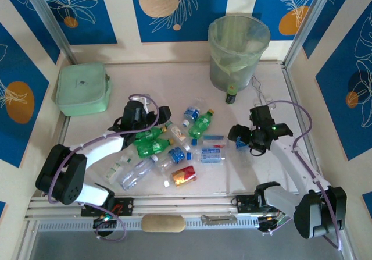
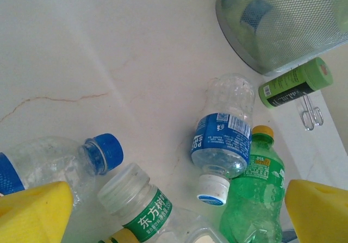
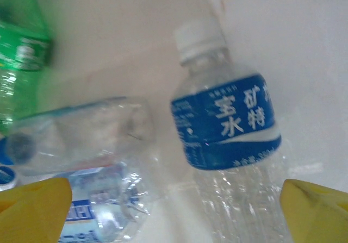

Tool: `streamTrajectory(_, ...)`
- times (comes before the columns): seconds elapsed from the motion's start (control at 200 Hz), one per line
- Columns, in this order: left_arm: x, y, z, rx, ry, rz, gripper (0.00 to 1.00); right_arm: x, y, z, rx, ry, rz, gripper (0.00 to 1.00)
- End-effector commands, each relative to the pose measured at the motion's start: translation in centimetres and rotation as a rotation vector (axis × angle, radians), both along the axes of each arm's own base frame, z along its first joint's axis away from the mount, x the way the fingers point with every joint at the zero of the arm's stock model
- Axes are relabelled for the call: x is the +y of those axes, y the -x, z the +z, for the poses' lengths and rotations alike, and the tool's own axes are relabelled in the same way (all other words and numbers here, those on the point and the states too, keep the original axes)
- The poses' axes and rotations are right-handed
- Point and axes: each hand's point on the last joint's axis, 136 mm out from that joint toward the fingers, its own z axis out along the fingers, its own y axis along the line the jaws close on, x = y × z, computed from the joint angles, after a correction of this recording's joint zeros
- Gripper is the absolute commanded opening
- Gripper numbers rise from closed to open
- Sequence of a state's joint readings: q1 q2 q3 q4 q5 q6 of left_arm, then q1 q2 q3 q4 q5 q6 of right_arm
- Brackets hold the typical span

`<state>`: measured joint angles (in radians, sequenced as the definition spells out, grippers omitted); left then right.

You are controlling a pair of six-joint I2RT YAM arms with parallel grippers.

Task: Put the plastic bottles in the bin

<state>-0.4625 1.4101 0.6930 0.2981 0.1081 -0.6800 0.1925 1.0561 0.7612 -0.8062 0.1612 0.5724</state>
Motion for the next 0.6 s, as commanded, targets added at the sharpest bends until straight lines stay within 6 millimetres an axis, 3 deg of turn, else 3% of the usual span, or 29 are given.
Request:
streamTrajectory(0.0, -0.5, 0.1, 1.4, -0.027, 0.015, -0.022, 1.00, -1.2, 0.8, -1.6, 0.059, 0.048, -0.053, 0.99)
streamTrajectory(0.225, 0.8, 1.0, 1.3, -0.032, -0.014, 0.015, 1.00, -2.6, 0.8, -3.7, 0.132, 0.086, -0.113, 0.98)
streamTrajectory(0.595, 0.9, 0.9, 1.6, -0.034, -0.012, 0.023, 1.00, -0.7, 0.0, -5.8, 0.172, -0.025, -0.089, 0.93)
